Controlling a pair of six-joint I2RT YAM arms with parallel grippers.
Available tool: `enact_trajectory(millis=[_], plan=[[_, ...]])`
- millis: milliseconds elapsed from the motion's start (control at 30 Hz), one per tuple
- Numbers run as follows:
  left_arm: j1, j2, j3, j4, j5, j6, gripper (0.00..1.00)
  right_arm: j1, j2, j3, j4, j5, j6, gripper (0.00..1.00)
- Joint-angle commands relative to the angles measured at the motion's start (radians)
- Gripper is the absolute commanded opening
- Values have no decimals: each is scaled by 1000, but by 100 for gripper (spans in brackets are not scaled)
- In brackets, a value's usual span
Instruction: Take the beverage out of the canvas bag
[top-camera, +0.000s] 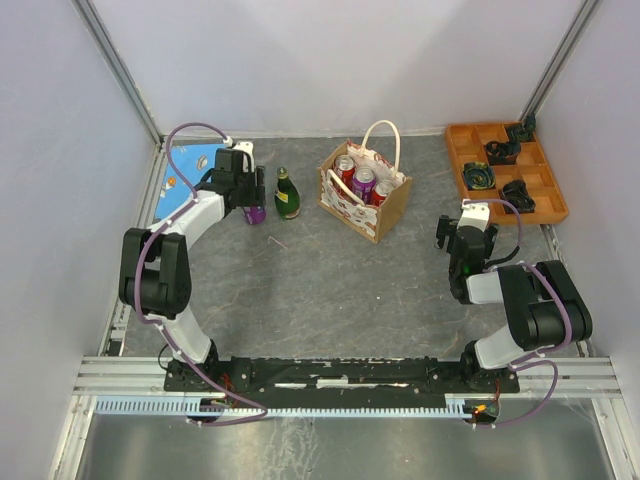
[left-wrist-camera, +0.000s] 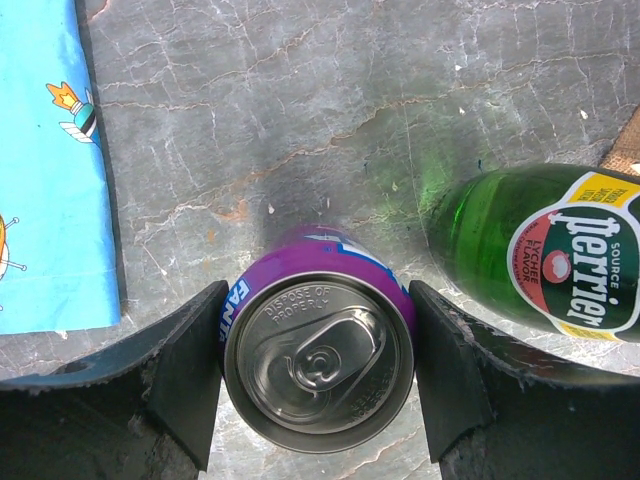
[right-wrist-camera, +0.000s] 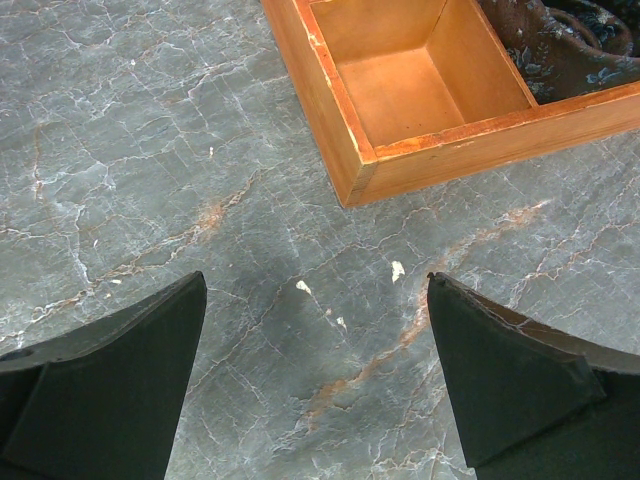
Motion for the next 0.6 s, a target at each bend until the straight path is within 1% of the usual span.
enact_trajectory(millis=[0, 133, 167, 300, 400, 433, 467, 500, 533, 567], plan=[[-1, -27, 13, 141, -17, -33, 8, 0, -7, 27, 48, 2, 0, 99], [-1, -20, 3, 149, -17, -33, 21, 0, -8, 27, 48, 2, 0, 99], [-1, -19, 0, 152, -17, -34, 29, -1, -8, 27, 48, 2, 0, 99], [-2, -10, -13, 175, -17, -40, 38, -1, -8, 26, 48, 2, 0, 99], [0, 2, -11, 184, -19, -45, 55, -1, -8, 25, 48, 2, 0, 99], [-1, 4, -9, 185, -21, -46, 59, 0, -8, 25, 48, 2, 0, 99], [0, 8, -4, 185, -22, -47, 67, 0, -8, 27, 48, 1, 0, 99], [-1, 10, 0, 186, -22, -48, 78, -1, -7, 26, 48, 1, 0, 99], [-2, 11, 3, 185, -21, -48, 86, -1, -8, 26, 49, 2, 0, 99], [-2, 12, 8, 183, -22, -48, 91, 0, -8, 26, 48, 2, 0, 99]])
